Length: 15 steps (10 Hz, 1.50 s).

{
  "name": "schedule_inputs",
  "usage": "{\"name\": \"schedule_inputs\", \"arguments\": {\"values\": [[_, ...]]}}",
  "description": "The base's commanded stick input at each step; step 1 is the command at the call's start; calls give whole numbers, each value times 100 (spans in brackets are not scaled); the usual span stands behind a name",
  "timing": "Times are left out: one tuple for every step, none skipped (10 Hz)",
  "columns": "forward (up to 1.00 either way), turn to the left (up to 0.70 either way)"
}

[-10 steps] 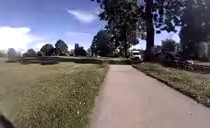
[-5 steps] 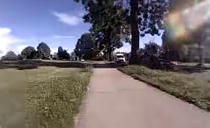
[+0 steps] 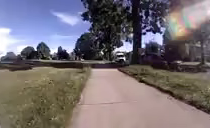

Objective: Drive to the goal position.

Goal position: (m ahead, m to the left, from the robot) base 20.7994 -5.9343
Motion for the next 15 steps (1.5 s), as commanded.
{"name": "schedule_inputs", "arguments": {"values": [[100,0],[100,0],[100,0],[100,0],[100,0],[100,0],[100,0],[100,0],[100,0],[100,0],[100,0],[100,0],[100,0],[100,0],[100,0]]}}
